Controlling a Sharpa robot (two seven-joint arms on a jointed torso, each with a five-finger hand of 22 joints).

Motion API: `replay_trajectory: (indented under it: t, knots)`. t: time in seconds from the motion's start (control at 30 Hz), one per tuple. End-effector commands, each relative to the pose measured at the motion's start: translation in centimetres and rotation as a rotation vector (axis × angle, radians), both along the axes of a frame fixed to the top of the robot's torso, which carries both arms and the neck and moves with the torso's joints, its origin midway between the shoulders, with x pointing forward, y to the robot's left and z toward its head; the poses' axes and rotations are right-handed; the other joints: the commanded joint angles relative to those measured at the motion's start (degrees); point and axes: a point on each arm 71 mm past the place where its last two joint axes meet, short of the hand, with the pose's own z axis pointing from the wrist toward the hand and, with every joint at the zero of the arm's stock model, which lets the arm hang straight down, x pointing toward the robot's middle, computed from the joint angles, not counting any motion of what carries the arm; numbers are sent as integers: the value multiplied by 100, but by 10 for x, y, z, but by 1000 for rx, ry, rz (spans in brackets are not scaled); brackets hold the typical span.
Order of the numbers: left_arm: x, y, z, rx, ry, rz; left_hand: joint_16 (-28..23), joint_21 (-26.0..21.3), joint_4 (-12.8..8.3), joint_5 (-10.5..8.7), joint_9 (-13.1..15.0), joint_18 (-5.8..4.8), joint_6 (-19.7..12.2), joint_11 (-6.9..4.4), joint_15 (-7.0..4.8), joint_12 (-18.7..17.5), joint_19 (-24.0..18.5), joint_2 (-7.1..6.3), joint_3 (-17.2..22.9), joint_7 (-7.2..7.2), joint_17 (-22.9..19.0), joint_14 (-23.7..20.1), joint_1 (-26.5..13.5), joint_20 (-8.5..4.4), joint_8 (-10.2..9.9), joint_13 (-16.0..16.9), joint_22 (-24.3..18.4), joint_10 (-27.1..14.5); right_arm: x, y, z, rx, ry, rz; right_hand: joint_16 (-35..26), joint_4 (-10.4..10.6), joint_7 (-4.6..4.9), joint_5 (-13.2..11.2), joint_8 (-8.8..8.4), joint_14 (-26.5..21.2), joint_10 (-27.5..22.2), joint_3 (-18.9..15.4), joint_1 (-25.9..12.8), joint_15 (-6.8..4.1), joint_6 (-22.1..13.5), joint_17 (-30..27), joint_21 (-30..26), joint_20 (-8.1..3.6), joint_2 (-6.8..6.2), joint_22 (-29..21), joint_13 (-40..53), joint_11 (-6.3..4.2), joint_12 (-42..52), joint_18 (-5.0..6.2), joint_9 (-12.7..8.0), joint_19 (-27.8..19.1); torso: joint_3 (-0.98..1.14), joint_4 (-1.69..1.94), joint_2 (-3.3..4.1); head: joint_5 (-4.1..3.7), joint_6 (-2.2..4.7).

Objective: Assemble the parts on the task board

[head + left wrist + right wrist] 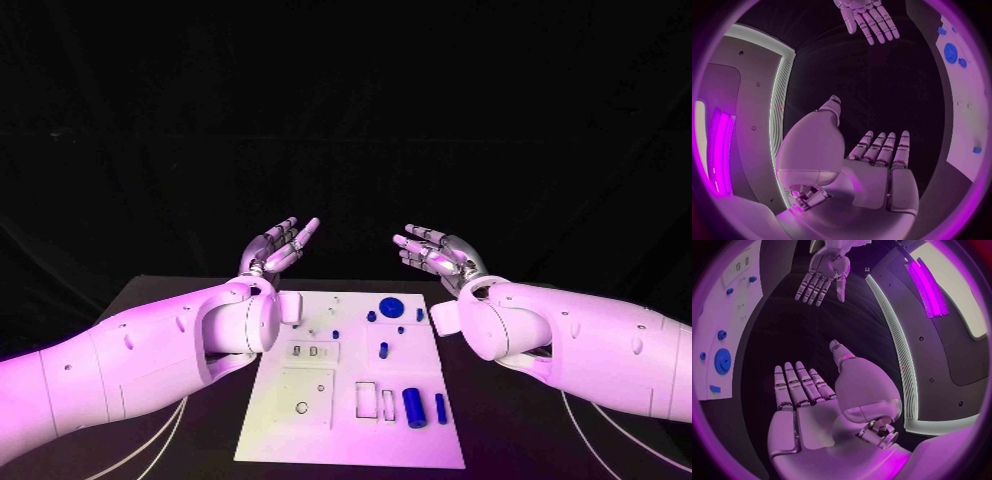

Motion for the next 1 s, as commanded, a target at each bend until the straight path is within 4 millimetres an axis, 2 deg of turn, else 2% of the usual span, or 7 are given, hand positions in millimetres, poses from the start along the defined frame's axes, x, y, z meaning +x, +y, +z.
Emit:
replay_trajectory:
  t: [0.03, 0.2, 0.23, 0.33, 0.53, 0.8, 1.0]
  knots:
    - [0, -4, 0, -37, 20, -39, 217, 236, -4, 29, 115, 69, 1082, 223, 118, 157, 777, 189, 120, 708, 103, 1239, 405, 49, 228, 84, 108, 1065, 0, 11, -2, -33, 49, 172, 148, -321, 769, 13, 169, 1539, 1634, 50, 602, -114, 1281, 73, 308, 38, -38, 130, 77, -77, 208, 229, 77, 833, -1, 0, -1, 0, 0]
    - [0, -4, 0, -37, 20, -39, 351, 418, -108, 35, 195, 116, 2049, 198, 46, 331, 1457, 277, 87, 666, 152, 2177, 564, 38, 416, 155, 170, 2232, 1, 11, -1, -43, 54, 192, 171, -504, 644, 4, 230, 2147, 2025, 103, 795, -239, 2053, 95, 639, 32, -67, 262, 78, -203, 232, 361, 107, 1796, -1, 0, -1, 0, 0]
    - [-4, 25, 7, -33, -15, -49, 442, 518, -144, 28, 225, 165, 2382, 150, -13, 417, 1824, 298, 74, 665, 189, 2626, 605, 32, 488, 189, 213, 2707, 13, -6, 15, -320, -210, 176, 181, -543, 610, -8, 248, 2252, 2125, 121, 830, -275, 2258, 98, 702, 28, -74, 281, 79, -237, 241, 401, 118, 1917, -33, 5, 137, -37, -37]
    - [-7, 26, 9, -33, -26, -60, 512, 667, -260, 34, 266, 287, 3035, 51, -109, 527, 2334, 328, 38, 623, 205, 3109, 720, 30, 605, 207, 257, 3318, 14, -9, 19, -356, -240, 176, 194, -619, 546, -18, 258, 2485, 2335, 170, 882, -350, 2655, 97, 801, 22, -86, 300, 76, -301, 237, 457, 129, 2118, -38, 18, 176, -48, -41]
    - [-11, 30, 15, -37, -41, -77, 532, 723, -426, 33, 217, 441, 3288, -25, -211, 496, 2546, 373, -45, 558, 202, 3515, 842, 30, 567, 179, 230, 3617, 18, -14, 27, -453, -298, 198, 220, -765, 431, -10, 191, 3099, 2863, 395, 887, -522, 3080, 100, 1007, -104, -133, 328, 72, -445, 163, 486, 122, 2597, -47, 66, 276, -90, -53]
    - [-22, 35, 27, -43, -58, -106, 506, 770, -583, 36, 185, 561, 3544, -104, -296, 460, 2746, 428, -133, 501, 212, 3845, 922, 30, 510, 191, 202, 3937, 24, -16, 37, -644, -377, 257, 267, -915, 328, -16, 149, 3736, 3304, 687, 830, -719, 3414, 164, 1216, -301, -264, 370, 85, -597, 48, 494, 133, 3063, -95, 155, 447, -191, -56]
    - [-33, 34, 36, -44, -77, -148, 524, 858, -666, 36, 184, 664, 3738, -180, -378, 485, 2969, 479, -170, 438, 250, 4106, 967, 24, 497, 213, 212, 4221, 27, -13, 44, -850, -448, 301, 451, -1010, 228, -7, 170, 4393, 3641, 753, 806, -946, 3634, 342, 1620, -563, -433, 556, 107, -730, 33, 484, 144, 3642, -138, 229, 610, -285, -35]
